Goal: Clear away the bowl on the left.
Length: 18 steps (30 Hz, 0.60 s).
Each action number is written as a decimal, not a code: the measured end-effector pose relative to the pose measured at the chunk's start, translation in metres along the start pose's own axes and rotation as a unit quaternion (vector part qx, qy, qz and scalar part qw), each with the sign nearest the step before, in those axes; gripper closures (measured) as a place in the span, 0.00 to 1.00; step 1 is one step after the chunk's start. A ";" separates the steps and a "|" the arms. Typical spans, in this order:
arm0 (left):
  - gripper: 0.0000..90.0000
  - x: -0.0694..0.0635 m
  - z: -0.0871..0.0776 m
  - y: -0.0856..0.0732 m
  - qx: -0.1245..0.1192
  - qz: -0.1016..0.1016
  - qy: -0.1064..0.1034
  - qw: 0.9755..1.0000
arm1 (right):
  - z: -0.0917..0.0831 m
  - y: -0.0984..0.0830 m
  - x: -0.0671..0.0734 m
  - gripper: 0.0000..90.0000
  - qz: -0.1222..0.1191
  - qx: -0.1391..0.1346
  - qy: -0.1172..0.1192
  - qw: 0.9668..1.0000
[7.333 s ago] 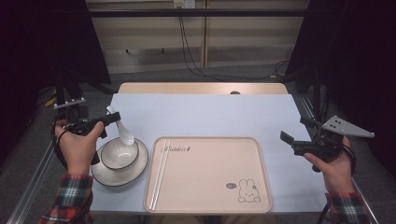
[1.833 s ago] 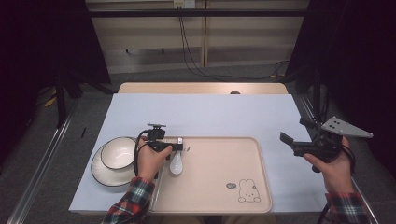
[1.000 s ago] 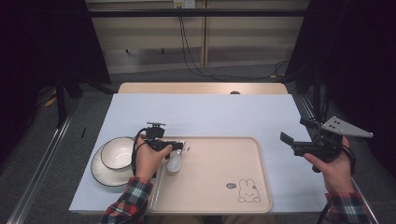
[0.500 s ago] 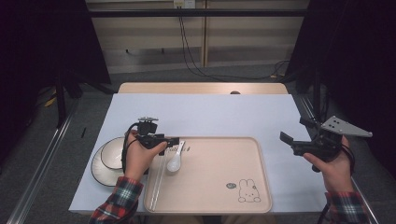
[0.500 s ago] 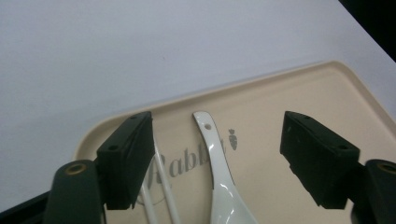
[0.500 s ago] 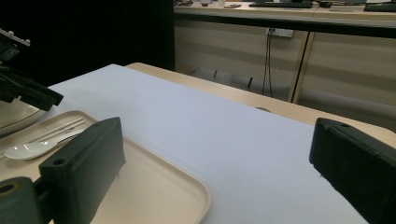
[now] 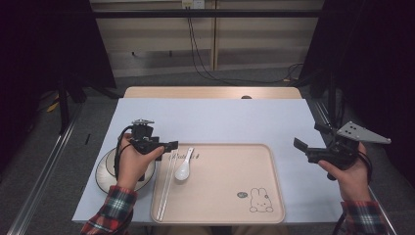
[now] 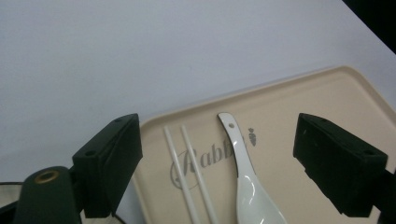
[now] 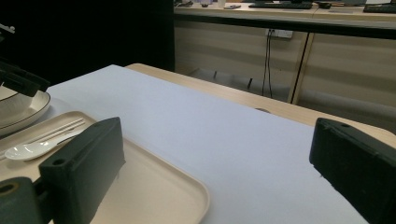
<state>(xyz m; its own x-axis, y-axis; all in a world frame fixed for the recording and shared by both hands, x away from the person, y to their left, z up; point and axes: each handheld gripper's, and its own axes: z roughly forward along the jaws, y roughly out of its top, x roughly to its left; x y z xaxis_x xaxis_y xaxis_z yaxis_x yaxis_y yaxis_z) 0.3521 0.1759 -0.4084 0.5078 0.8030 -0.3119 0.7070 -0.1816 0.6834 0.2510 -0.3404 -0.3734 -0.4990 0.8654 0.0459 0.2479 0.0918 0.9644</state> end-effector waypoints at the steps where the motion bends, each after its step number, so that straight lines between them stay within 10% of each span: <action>1: 0.17 0.001 -0.001 0.000 0.000 0.002 0.002 1.000 | 0.000 0.000 0.000 0.03 0.000 0.000 0.000 1.000; 18: 0.14 0.021 -0.028 0.000 -0.003 0.004 0.020 1.000 | -0.002 -0.002 0.002 0.03 -0.005 0.005 0.001 1.000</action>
<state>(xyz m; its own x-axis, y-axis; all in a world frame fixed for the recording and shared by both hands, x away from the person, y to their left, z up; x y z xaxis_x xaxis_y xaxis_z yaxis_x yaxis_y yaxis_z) 0.3488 0.2082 -0.3967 0.4938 0.8232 -0.2801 0.7000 -0.1853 0.6896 0.2478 -0.3398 -0.3744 -0.5029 0.8636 0.0365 0.2512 0.1057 0.9621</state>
